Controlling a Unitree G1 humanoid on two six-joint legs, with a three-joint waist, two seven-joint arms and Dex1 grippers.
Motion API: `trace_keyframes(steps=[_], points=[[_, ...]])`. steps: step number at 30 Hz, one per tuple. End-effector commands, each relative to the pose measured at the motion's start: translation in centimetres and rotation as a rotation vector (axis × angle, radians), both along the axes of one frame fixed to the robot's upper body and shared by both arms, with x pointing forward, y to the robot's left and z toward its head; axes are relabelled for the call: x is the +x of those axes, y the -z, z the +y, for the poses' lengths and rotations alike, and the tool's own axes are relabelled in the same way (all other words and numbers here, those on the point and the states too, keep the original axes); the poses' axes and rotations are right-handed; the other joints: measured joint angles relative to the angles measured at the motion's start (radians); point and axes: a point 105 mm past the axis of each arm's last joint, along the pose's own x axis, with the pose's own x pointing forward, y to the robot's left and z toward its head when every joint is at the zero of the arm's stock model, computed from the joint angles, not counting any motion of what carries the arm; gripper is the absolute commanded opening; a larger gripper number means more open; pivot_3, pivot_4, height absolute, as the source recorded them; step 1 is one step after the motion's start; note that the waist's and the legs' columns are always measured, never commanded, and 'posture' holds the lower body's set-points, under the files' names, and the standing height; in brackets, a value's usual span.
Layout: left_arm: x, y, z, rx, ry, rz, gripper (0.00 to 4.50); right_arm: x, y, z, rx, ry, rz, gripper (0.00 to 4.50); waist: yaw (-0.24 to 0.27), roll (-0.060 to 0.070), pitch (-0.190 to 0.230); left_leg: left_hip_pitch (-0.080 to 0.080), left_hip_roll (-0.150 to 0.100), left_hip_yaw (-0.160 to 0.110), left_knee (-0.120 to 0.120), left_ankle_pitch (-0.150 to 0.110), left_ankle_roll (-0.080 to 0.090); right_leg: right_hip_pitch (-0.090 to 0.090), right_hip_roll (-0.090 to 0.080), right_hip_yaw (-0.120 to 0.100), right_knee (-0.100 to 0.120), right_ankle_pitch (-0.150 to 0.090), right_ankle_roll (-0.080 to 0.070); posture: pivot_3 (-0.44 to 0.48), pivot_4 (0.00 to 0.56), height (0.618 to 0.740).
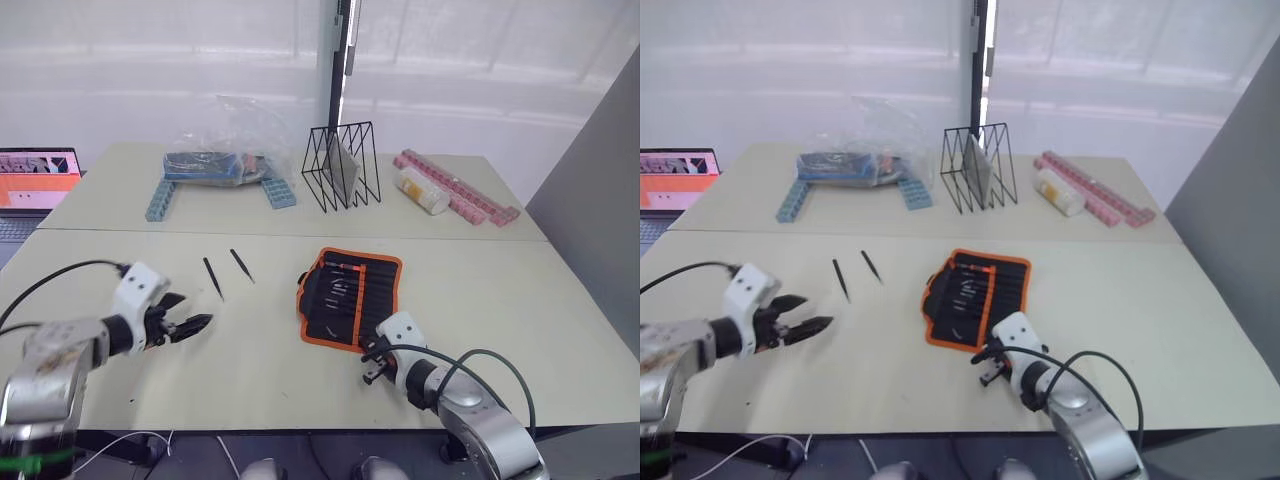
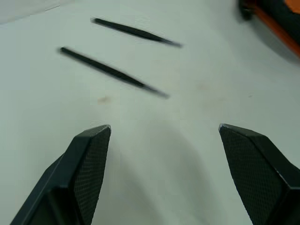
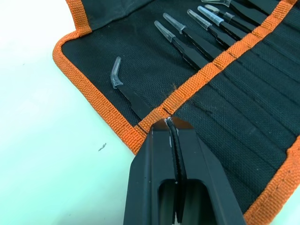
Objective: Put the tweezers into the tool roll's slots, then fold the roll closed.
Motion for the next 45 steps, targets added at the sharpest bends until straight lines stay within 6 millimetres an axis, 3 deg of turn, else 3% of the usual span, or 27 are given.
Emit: trace_keyframes(steps=[1,4,10,21,25,32,35,45], points=[[-2.9,-1.2,0.5,-0.015,-0.149,-0.136,4.48,-1.4,3.8,-0.7,-0.049,-0.019,0.174,0.00,0.000,-0.001,0.000,0.000,0.000,0.000,0.000,-0.003,-0.005,0.000,0.000,0.000,0.000,0.000,0.000,0.000,0.150,0.737],[-5.6,-0.3,0.6,-0.041,-0.272,-0.169,4.48,-1.2,3.6,-0.5,-0.048,-0.045,0.171,0.00,0.000,-0.001,-0.001,0.000,0.000,0.000,-0.001,-0.004,-0.008,-0.001,0.000,0.000,0.000,0.000,-0.001,0.000,0.150,0.737],[-8.7,1.5,0.0,-0.098,-0.447,-0.177,4.48,-0.9,3.5,-0.2,-0.061,-0.098,0.174,0.00,0.004,-0.001,0.000,0.000,0.001,0.000,-0.001,-0.004,-0.009,-0.001,0.000,0.000,-0.002,-0.006,-0.012,0.000,0.150,0.737],[-9.1,1.8,-1.6,-0.106,-0.470,-0.199,4.48,-1.0,3.5,0.0,-0.066,-0.134,0.185,0.00,-0.021,-0.001,-0.001,-0.001,0.001,0.003,-0.002,-0.007,0.001,0.001,0.001,0.000,-0.013,-0.004,-0.009,0.000,0.150,0.737],[-8.0,1.4,-1.6,-0.100,-0.477,-0.228,4.48,-1.1,3.4,0.0,-0.065,-0.131,0.187,0.00,-0.018,0.000,-0.001,0.000,0.001,0.003,-0.003,-0.009,-0.003,0.000,0.001,0.000,-0.013,-0.006,-0.011,0.000,0.150,0.737],[-3.6,0.8,-1.2,-0.133,-0.534,-0.259,4.48,-1.5,3.5,0.2,-0.057,-0.118,0.190,0.00,-0.006,0.000,-0.001,0.001,0.001,0.003,-0.006,-0.007,-0.009,0.000,0.001,-0.002,-0.012,-0.005,-0.011,0.000,0.150,0.737],[-1.8,1.2,-1.3,-0.139,-0.555,-0.241,4.48,-1.6,3.5,0.2,-0.053,-0.105,0.188,0.00,-0.006,0.000,-0.001,0.002,0.001,0.003,-0.006,-0.003,-0.002,0.001,0.002,-0.002,-0.012,-0.002,-0.005,0.000,0.150,0.737],[2.2,2.2,-2.8,-0.169,-0.564,-0.184,4.48,-1.9,3.4,0.0,-0.045,-0.058,0.179,0.00,-0.003,-0.001,-0.002,0.001,0.001,0.002,-0.009,-0.003,-0.002,0.003,0.002,-0.003,-0.011,-0.001,-0.004,0.000,0.150,0.737]])
